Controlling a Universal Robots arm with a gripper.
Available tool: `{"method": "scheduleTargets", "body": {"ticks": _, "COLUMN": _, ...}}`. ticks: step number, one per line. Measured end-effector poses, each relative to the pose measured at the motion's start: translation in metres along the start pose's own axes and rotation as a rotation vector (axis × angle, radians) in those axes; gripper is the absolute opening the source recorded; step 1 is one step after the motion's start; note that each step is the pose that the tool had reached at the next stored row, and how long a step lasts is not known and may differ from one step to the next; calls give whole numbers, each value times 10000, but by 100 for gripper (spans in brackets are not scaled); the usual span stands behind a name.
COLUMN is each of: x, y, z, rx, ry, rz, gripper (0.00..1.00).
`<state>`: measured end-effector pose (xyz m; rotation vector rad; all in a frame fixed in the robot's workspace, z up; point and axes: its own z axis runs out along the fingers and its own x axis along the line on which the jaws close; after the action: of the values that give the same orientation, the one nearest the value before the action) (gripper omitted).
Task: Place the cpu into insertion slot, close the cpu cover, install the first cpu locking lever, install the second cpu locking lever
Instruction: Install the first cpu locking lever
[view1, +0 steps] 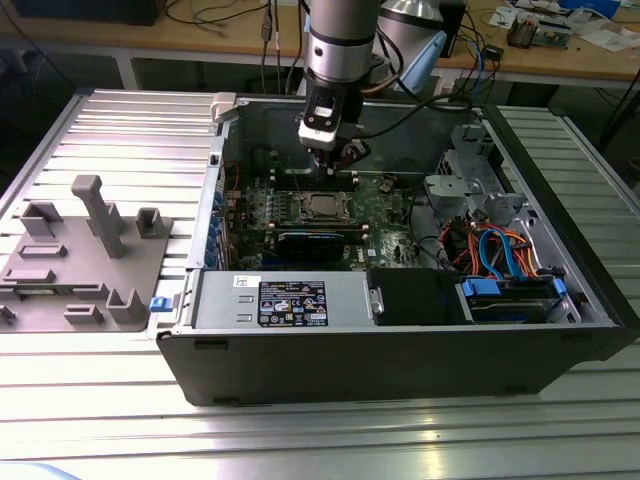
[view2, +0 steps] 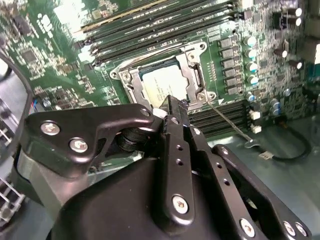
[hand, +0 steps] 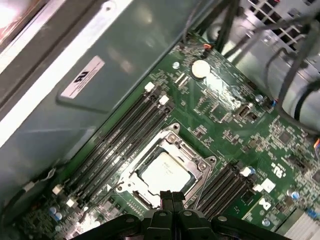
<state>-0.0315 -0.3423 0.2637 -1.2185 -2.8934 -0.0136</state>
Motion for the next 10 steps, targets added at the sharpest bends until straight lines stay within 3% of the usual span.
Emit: {"method": "scheduleTargets", "body": {"ticks": 10, "x": 0, "y": 0, "z": 0, "rx": 11, "ry": 14, "rz": -2058, "gripper": 11}}
